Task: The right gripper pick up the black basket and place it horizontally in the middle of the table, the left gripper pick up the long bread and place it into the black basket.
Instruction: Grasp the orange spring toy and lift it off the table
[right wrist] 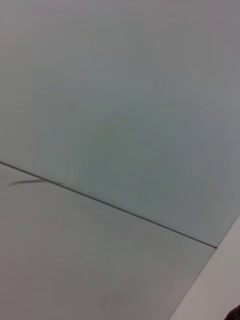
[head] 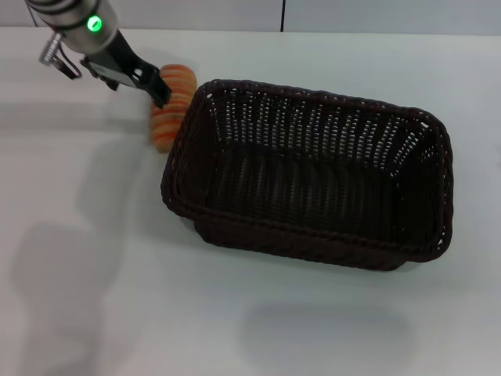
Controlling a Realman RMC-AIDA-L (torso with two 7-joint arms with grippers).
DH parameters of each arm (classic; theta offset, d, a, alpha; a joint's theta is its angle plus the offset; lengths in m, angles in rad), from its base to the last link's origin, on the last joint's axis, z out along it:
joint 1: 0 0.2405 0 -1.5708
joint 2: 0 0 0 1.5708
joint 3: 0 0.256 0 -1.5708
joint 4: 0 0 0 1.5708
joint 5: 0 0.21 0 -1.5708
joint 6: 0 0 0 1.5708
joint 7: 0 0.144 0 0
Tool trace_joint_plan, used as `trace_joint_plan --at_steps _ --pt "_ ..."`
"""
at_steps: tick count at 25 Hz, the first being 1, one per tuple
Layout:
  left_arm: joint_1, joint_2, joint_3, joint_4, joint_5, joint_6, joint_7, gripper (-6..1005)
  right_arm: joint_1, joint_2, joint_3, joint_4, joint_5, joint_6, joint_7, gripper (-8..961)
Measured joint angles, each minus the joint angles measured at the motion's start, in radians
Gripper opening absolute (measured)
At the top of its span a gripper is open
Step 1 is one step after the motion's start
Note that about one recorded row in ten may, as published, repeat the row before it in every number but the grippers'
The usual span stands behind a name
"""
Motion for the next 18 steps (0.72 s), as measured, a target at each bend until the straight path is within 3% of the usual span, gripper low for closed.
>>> trace_joint_plan --at_steps 3,6,12,18 --pt "0.0 0.0 0.0 0.0 0.0 0.0 0.0 817 0.008 0.0 -0.001 0.001 0.0 0.0 -0.001 546" --pt "0.0 -0.036 0.023 0.0 0.0 0.0 0.005 816 0.018 0.0 -0.002 0.0 0.0 0.003 -0.001 546" --pt "-0.005 -0.064 0.024 0.054 0.0 0.036 0.023 813 0.038 0.0 -0.004 -0.009 -0.007 0.002 -0.001 545" --pt "-0.001 -0.075 0.025 0.1 0.0 0.064 0.026 811 0.055 0.0 -0.01 -0.018 -0.013 0.0 -0.001 545"
